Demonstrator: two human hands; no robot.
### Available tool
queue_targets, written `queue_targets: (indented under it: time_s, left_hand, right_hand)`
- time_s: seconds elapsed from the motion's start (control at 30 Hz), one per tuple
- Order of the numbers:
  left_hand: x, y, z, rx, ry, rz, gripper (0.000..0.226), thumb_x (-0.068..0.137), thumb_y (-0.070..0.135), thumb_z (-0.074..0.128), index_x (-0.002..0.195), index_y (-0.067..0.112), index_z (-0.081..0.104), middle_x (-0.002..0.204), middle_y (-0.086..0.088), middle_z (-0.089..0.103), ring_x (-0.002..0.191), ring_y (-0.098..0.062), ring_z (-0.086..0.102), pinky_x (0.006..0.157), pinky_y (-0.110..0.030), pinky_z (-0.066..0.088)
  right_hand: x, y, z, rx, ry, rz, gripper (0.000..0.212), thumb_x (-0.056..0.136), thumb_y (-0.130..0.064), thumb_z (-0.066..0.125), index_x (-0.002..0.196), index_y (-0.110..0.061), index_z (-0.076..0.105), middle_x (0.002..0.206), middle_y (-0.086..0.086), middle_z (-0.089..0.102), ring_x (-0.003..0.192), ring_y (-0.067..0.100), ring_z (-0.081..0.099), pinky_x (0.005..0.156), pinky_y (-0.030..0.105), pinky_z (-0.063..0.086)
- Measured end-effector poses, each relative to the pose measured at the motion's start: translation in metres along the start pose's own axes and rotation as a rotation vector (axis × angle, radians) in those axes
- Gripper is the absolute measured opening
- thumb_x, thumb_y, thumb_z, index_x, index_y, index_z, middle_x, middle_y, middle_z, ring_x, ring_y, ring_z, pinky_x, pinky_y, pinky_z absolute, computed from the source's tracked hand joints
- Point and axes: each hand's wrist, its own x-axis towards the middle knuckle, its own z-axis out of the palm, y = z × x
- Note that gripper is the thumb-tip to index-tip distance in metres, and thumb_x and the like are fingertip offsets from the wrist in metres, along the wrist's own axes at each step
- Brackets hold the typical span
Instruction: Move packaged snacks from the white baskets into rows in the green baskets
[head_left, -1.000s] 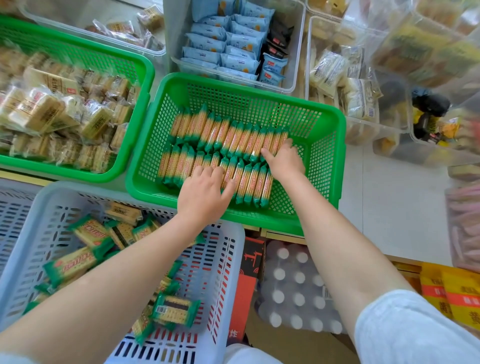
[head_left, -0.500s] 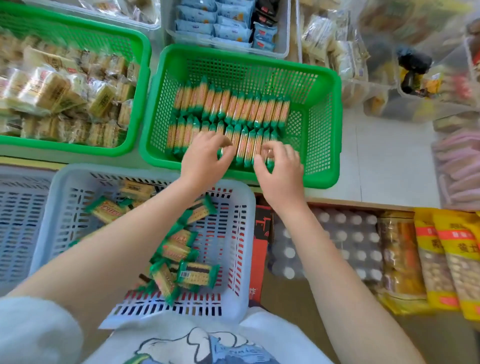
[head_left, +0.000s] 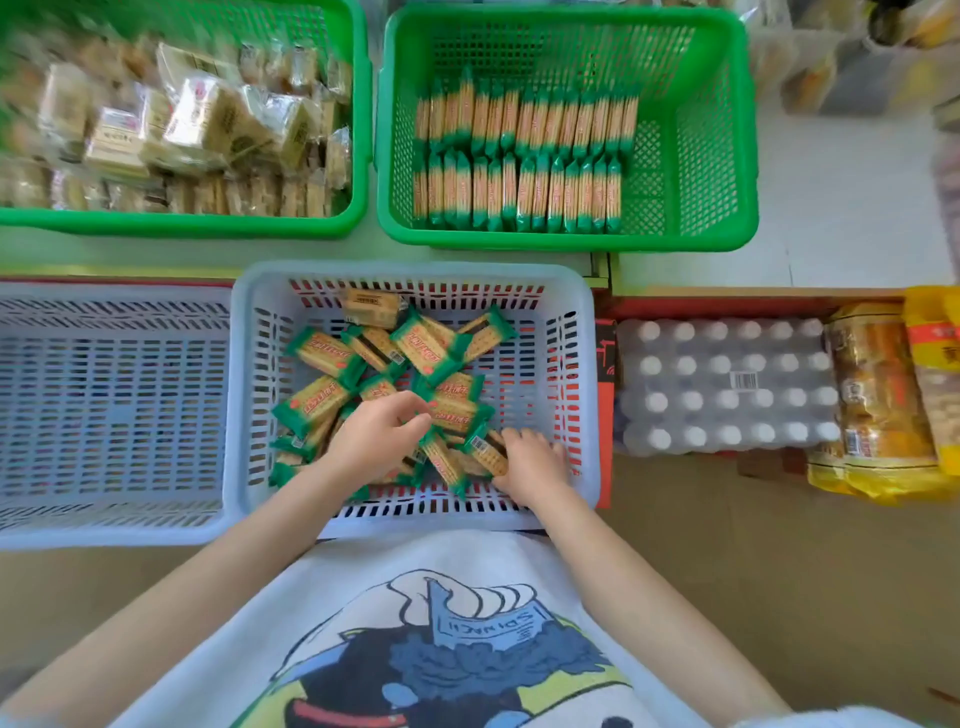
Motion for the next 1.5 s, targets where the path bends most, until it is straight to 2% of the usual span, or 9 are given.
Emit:
queue_targets:
  time_s: [0.33, 0.47, 0.57, 0.7, 0.83, 1.07, 1.2, 1.3, 1.5]
  left_hand:
    - [-0.022, -0.02, -0.006, -0.303, -0.114, 0.0, 0.041, 0.091, 0.052, 0.063, 0.123, 0.025, 0.065, 0.111, 0.008, 0.068, 0.097, -0.012, 0.069, 0.081, -0.029, 0.057]
    - [-0.027, -0.032, -0.006, -0.735, -0.108, -0.155, 0.047, 0.079, 0.052, 0.072, 0.112, 0.019, 0.069, 0.105, -0.002, 0.075, 0.104, -0.027, 0.07, 0.092, -0.044, 0.056]
    - [-0.028, -0.054, -0.011, -0.658, -0.033, -0.204, 0.024, 0.088, 0.044, 0.073, 0.102, 0.024, 0.072, 0.103, 0.001, 0.075, 0.103, -0.021, 0.067, 0.085, -0.037, 0.05]
    - [-0.034, -0.082, -0.019, -0.667, -0.01, -0.205, 0.024, 0.091, 0.039, 0.071, 0.106, 0.021, 0.065, 0.109, -0.001, 0.071, 0.102, -0.016, 0.064, 0.081, -0.029, 0.045]
    - [-0.038, -0.099, -0.024, -0.719, -0.043, -0.211, 0.034, 0.086, 0.043, 0.075, 0.11, 0.023, 0.064, 0.11, -0.001, 0.073, 0.108, -0.022, 0.067, 0.104, -0.049, 0.046]
    - [-0.031, -0.094, -0.024, -0.954, -0.179, -0.208, 0.119, 0.058, 0.081, 0.077, 0.154, 0.028, 0.031, 0.159, -0.001, 0.036, 0.144, -0.027, 0.037, 0.118, -0.058, 0.028]
    - [-0.031, -0.063, -0.025, -1.104, -0.225, -0.142, 0.103, 0.06, 0.069, 0.08, 0.143, 0.018, 0.047, 0.139, -0.008, 0.06, 0.132, -0.03, 0.054, 0.113, -0.058, 0.035]
    - [-0.029, -0.062, -0.026, -1.131, -0.192, -0.162, 0.074, 0.069, 0.052, 0.08, 0.128, 0.013, 0.059, 0.122, -0.009, 0.071, 0.116, -0.03, 0.065, 0.109, -0.054, 0.043]
    - [-0.03, -0.087, -0.026, -1.119, -0.157, -0.224, 0.032, 0.093, 0.031, 0.064, 0.117, 0.009, 0.065, 0.108, -0.01, 0.075, 0.099, -0.026, 0.072, 0.087, -0.04, 0.056]
  right_hand:
    - [-0.038, -0.046, -0.027, 0.855, 0.18, -0.013, 0.053, 0.084, -0.043, 0.072, 0.125, -0.016, 0.053, 0.113, 0.0, 0.065, 0.103, 0.018, 0.062, 0.081, 0.034, 0.054]
    - [-0.054, -0.069, -0.035, 0.856, 0.092, -0.211, 0.041, 0.092, -0.049, 0.066, 0.123, -0.023, 0.066, 0.117, -0.006, 0.068, 0.108, 0.011, 0.062, 0.091, 0.03, 0.051]
    - [-0.045, -0.066, -0.03, 0.808, 0.241, -0.067, 0.018, 0.097, -0.033, 0.064, 0.108, -0.019, 0.068, 0.106, -0.004, 0.066, 0.101, 0.015, 0.06, 0.082, 0.028, 0.046]
    - [-0.023, -0.07, -0.008, 0.559, 0.112, 0.06, 0.049, 0.089, -0.042, 0.073, 0.126, -0.015, 0.056, 0.116, 0.0, 0.056, 0.105, 0.022, 0.058, 0.079, 0.034, 0.048]
    - [-0.014, -0.078, 0.005, 0.482, 0.144, 0.128, 0.035, 0.093, -0.036, 0.068, 0.112, -0.008, 0.06, 0.105, 0.005, 0.063, 0.093, 0.027, 0.062, 0.065, 0.034, 0.042]
    - [-0.043, -0.083, -0.044, 1.123, 0.337, 0.07, 0.014, 0.097, -0.023, 0.066, 0.11, -0.02, 0.061, 0.106, -0.002, 0.07, 0.095, 0.013, 0.068, 0.083, 0.035, 0.058]
    - [-0.06, -0.092, -0.077, 0.999, 0.101, -0.193, 0.013, 0.097, -0.028, 0.066, 0.109, -0.028, 0.066, 0.096, -0.006, 0.075, 0.082, 0.006, 0.072, 0.075, 0.024, 0.059]
    - [-0.042, -0.08, -0.08, 0.93, 0.234, -0.069, 0.018, 0.098, -0.028, 0.063, 0.112, -0.018, 0.068, 0.094, -0.001, 0.075, 0.076, 0.01, 0.071, 0.071, 0.026, 0.054]
    - [0.026, -0.067, -0.047, 0.501, 0.197, 0.079, 0.059, 0.091, -0.036, 0.073, 0.14, -0.011, 0.052, 0.143, 0.008, 0.053, 0.129, 0.027, 0.051, 0.101, 0.036, 0.045]
